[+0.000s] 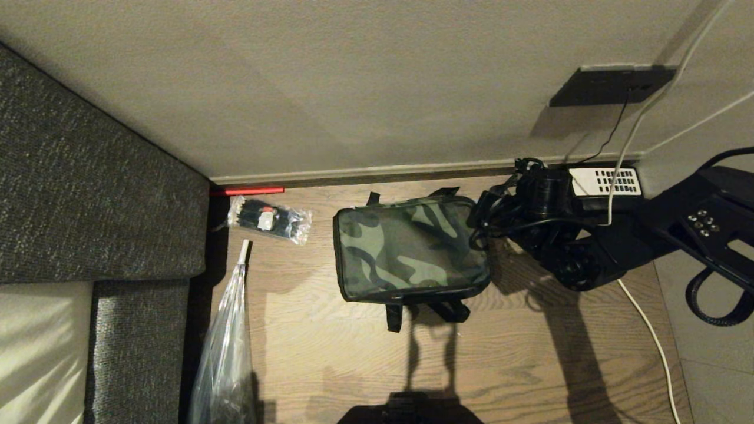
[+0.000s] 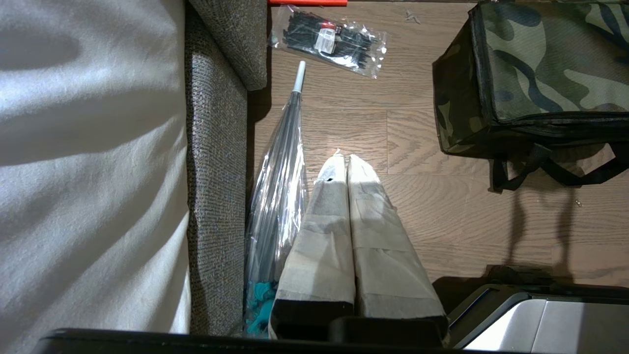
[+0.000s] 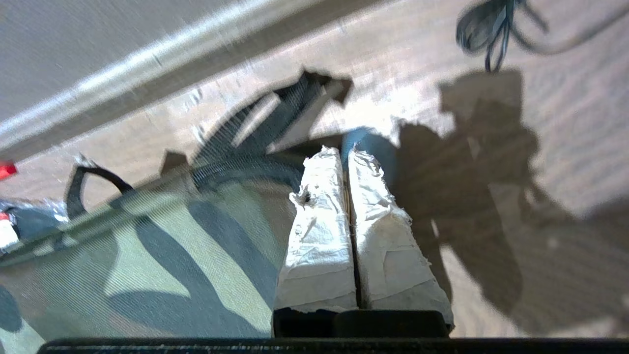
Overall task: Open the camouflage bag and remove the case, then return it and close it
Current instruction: Open the top of the storage box
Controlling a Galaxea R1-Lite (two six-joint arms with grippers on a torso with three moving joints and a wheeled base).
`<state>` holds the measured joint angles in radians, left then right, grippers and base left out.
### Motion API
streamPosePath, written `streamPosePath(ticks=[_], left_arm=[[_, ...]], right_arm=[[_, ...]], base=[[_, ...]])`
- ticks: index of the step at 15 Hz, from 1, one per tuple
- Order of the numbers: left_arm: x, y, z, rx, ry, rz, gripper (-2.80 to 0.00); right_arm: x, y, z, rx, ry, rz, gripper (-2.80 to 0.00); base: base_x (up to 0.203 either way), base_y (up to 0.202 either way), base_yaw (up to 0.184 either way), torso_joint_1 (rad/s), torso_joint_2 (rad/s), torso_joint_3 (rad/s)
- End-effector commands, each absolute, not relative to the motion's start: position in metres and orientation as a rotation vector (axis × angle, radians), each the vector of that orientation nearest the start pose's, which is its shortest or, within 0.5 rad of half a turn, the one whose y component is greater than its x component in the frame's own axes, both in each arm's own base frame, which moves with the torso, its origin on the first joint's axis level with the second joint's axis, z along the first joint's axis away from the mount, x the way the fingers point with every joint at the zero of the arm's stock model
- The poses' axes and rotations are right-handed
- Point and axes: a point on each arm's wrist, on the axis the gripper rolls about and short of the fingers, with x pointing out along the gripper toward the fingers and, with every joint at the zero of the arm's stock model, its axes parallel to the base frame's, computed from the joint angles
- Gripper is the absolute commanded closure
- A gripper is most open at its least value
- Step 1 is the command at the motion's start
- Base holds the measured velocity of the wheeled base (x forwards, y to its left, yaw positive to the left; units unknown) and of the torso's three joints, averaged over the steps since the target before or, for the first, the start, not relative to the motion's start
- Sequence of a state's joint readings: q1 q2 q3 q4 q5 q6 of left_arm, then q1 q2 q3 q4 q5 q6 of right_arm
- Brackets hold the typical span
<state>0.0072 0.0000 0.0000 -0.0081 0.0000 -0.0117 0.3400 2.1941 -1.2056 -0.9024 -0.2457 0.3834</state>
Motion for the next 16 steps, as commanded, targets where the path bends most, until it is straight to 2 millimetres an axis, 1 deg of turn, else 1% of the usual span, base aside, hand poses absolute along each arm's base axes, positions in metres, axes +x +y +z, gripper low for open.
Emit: streamPosePath(ticks=[1, 9, 16], left_arm=[[-0.023, 0.000, 0.076, -0.012, -0.006, 0.008, 0.00], [-0.023, 0.000, 0.076, -0.012, -0.008, 0.008, 0.00], [-0.023, 0.000, 0.076, -0.012, -0.006, 0.008, 0.00]], right_arm=[[0.415, 0.141, 0.129, 0.357, 0.079, 0.085, 0.00], [0.423, 0.144, 0.141, 0.352, 0.014, 0.102, 0.00], [0.435, 0.149, 0.138, 0.325, -0.040, 0.117, 0.00]], base=[[0.000, 0.000, 0.000, 0.000, 0.00, 0.000], [0.000, 0.000, 0.000, 0.000, 0.00, 0.000], [0.000, 0.000, 0.000, 0.000, 0.00, 0.000]])
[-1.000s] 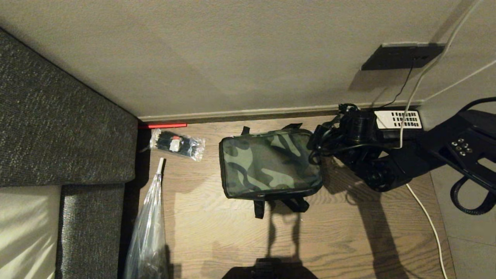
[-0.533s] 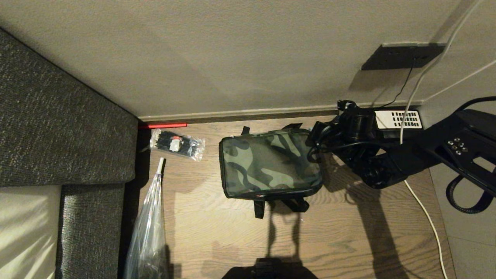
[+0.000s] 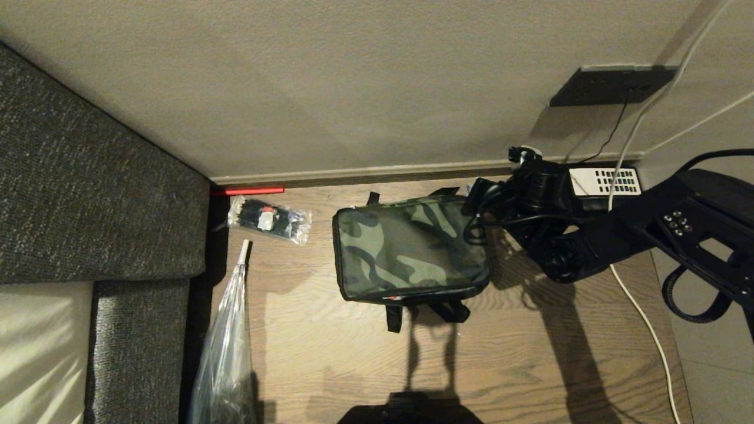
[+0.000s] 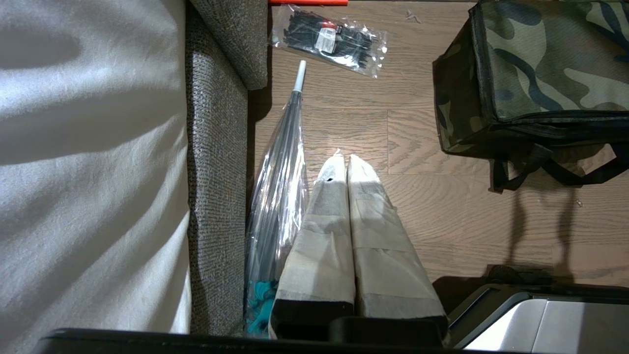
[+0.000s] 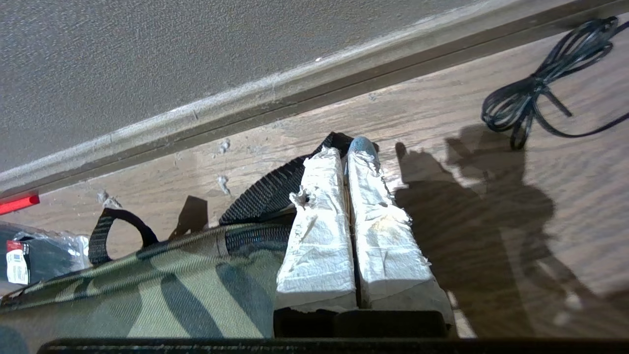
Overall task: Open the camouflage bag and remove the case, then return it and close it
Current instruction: Open the top of the storage box
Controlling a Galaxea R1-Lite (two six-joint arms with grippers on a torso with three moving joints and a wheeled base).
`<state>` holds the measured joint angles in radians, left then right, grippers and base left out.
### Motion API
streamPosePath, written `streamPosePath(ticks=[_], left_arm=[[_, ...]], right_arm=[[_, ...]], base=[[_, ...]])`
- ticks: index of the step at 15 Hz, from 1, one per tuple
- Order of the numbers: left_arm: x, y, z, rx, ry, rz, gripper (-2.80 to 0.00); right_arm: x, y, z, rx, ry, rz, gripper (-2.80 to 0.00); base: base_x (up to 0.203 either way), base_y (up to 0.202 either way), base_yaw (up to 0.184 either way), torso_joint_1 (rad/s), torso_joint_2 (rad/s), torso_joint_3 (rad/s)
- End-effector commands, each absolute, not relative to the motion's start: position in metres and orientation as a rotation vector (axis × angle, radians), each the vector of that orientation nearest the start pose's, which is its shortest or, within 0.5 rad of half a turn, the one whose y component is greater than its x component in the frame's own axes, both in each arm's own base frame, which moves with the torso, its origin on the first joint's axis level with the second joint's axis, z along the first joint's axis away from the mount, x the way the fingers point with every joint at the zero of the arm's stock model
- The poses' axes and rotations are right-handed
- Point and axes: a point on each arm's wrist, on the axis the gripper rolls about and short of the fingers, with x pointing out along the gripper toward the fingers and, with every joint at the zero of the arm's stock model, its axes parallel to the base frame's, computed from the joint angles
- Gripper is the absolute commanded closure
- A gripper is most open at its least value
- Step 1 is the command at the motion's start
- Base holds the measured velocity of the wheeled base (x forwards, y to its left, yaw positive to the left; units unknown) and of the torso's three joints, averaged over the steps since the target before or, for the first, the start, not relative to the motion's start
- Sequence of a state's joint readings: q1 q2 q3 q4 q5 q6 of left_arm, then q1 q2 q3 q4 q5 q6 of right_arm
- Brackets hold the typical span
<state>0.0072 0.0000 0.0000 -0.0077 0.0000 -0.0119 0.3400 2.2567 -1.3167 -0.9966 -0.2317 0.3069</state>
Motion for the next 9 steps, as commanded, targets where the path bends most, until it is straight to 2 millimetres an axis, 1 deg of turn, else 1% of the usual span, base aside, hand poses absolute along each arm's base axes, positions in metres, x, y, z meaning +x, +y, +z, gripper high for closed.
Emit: streamPosePath(ticks=[1, 9], left_arm=[[-0.0227, -0.0002, 0.0758, -0.012, -0.006, 0.008, 0.00], [-0.0227, -0.0002, 0.0760, -0.012, -0.008, 0.008, 0.00]], right_arm=[[0.4365, 0.1492, 0.1390, 0.327, -0.048, 0.118, 0.00], [0.4420, 0.1510, 0.1450, 0.341, -0.118, 0.128, 0.00]], base=[[0.000, 0.000, 0.000, 0.000, 0.00, 0.000], [0.000, 0.000, 0.000, 0.000, 0.00, 0.000]])
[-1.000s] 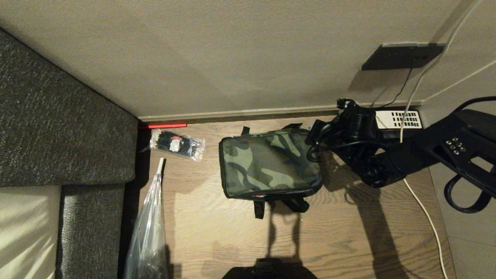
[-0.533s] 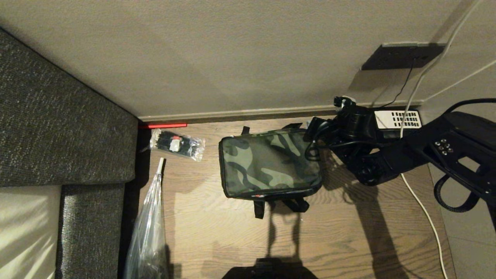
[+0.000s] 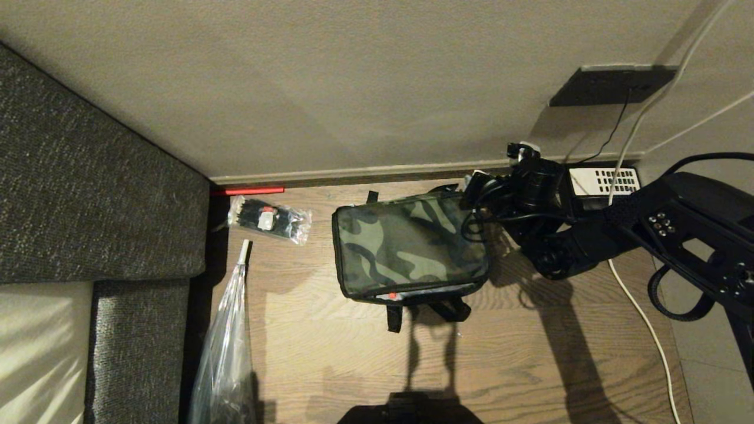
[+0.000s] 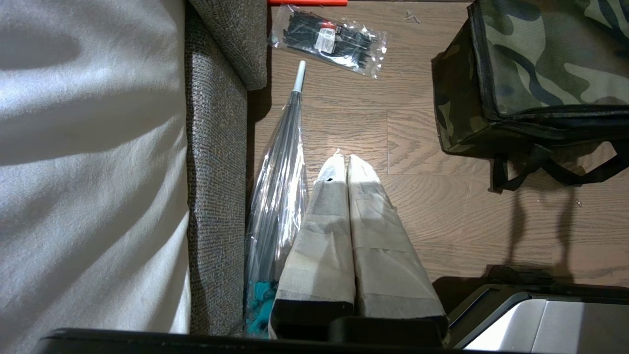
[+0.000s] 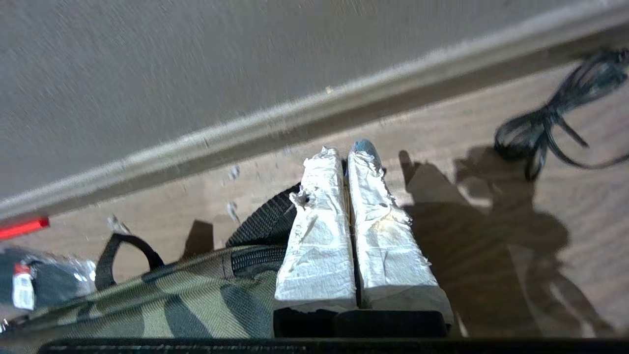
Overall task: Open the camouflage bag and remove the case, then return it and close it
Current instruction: Open the top of the storage box
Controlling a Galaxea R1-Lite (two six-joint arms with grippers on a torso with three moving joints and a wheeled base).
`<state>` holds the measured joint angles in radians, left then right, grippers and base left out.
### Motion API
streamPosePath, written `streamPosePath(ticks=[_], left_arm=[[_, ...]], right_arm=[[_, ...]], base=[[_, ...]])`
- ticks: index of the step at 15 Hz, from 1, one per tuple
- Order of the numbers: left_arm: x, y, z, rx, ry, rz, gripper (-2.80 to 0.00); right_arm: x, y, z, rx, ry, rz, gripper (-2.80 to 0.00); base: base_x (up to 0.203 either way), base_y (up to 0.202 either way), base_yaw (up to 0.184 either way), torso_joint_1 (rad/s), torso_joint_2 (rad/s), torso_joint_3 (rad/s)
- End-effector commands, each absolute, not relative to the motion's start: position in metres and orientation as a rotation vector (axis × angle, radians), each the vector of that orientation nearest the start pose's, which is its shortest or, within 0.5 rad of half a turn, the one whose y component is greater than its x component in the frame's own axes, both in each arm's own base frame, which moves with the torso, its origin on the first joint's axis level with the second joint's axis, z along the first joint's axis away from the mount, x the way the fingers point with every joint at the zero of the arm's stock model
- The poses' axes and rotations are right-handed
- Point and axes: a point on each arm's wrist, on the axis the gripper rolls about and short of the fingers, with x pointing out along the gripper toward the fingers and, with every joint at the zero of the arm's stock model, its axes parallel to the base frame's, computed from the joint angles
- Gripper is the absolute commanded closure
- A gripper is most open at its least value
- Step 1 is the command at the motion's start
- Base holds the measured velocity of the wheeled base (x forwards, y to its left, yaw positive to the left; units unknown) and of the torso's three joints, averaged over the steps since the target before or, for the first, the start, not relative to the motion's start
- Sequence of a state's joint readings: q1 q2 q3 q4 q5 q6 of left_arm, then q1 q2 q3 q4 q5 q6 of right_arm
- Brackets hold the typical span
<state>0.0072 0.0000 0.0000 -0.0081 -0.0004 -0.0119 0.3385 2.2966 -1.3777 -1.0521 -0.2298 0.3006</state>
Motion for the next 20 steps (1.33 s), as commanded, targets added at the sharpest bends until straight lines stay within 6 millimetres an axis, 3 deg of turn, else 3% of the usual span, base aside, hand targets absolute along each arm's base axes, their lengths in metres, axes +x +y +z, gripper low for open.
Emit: streamPosePath(ticks=[1, 11, 18, 20], left_arm=[[-0.023, 0.000, 0.076, -0.012, -0.008, 0.008, 0.00], [-0.023, 0.000, 0.076, -0.012, -0.006, 0.008, 0.00], [-0.023, 0.000, 0.076, -0.012, -0.008, 0.008, 0.00], [-0.023, 0.000, 0.076, -0.012, -0.008, 0.008, 0.00]], right_arm=[[0.442, 0.151, 0.146, 0.341, -0.122, 0.129, 0.00], [0.438, 0.151, 0.126, 0.324, -0.059, 0.123, 0.00], [0.438, 0.152, 0.127, 0.329, -0.064, 0.147, 0.00], [0.435, 0.161, 0.130, 0.321, -0.070, 0.194, 0.00]], base=[[0.000, 0.000, 0.000, 0.000, 0.00, 0.000], [0.000, 0.000, 0.000, 0.000, 0.00, 0.000], [0.000, 0.000, 0.000, 0.000, 0.00, 0.000], [0.000, 0.000, 0.000, 0.000, 0.00, 0.000]])
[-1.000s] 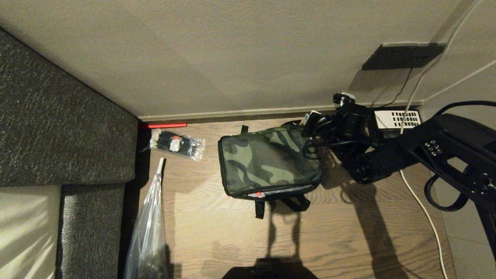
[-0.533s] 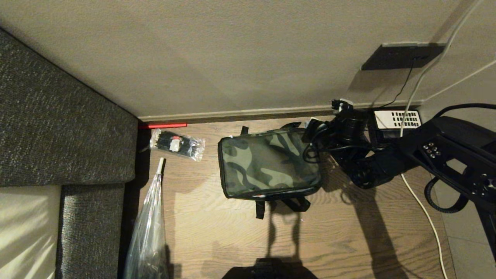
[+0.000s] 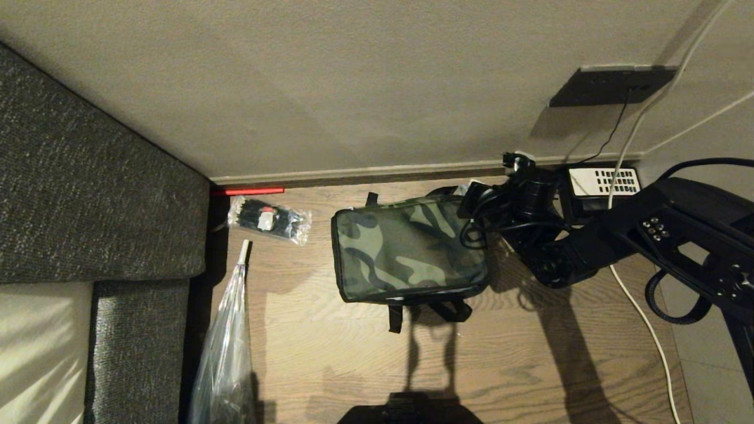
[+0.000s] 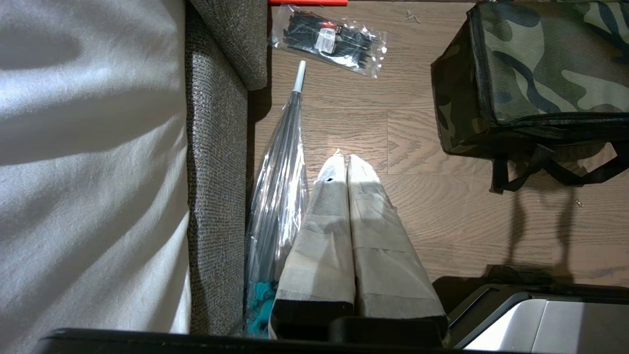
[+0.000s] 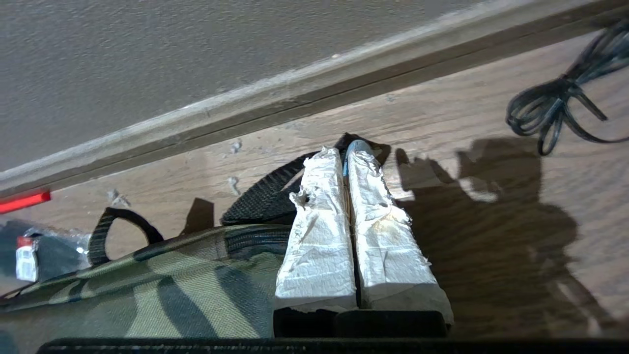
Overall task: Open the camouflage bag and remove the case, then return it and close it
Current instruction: Open the top of the storage box
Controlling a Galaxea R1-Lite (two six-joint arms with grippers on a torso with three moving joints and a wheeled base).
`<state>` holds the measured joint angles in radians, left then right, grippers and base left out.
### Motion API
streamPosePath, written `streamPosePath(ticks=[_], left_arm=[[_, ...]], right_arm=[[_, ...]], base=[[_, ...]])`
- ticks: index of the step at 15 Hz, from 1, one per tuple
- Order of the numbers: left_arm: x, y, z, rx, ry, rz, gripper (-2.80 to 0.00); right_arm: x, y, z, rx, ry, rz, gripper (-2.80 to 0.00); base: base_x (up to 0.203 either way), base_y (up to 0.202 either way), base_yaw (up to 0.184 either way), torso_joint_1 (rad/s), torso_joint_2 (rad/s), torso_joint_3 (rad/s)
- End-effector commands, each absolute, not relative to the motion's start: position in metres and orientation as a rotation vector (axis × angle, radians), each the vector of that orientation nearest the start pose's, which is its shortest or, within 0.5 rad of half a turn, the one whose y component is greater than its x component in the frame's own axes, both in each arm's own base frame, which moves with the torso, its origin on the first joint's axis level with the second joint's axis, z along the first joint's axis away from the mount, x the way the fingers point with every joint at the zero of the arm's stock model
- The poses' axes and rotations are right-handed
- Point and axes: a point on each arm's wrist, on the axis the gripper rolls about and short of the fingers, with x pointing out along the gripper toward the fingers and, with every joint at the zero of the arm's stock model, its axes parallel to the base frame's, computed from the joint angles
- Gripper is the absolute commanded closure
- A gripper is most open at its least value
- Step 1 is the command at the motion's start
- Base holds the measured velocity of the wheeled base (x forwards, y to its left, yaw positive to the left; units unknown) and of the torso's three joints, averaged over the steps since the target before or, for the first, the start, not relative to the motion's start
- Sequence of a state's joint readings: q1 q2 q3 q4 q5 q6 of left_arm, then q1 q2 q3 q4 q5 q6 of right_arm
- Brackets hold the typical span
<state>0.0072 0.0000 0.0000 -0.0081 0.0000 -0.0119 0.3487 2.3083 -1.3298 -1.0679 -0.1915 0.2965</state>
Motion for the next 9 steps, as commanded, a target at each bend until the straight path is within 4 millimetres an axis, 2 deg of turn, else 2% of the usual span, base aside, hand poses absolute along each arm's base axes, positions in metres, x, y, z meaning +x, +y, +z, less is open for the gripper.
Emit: streamPosePath(ticks=[1, 9], left_arm=[[-0.0227, -0.0002, 0.0758, -0.012, -0.006, 0.008, 0.00], [-0.0227, -0.0002, 0.0758, -0.012, -0.006, 0.008, 0.00]], right_arm=[[0.4358, 0.1625, 0.1298, 0.322, -0.072, 0.198, 0.00], [0.4419, 0.1660, 0.1375, 0.291, -0.140, 0.232, 0.00]], base=[[0.000, 0.000, 0.000, 0.000, 0.00, 0.000], [0.000, 0.000, 0.000, 0.000, 0.00, 0.000]])
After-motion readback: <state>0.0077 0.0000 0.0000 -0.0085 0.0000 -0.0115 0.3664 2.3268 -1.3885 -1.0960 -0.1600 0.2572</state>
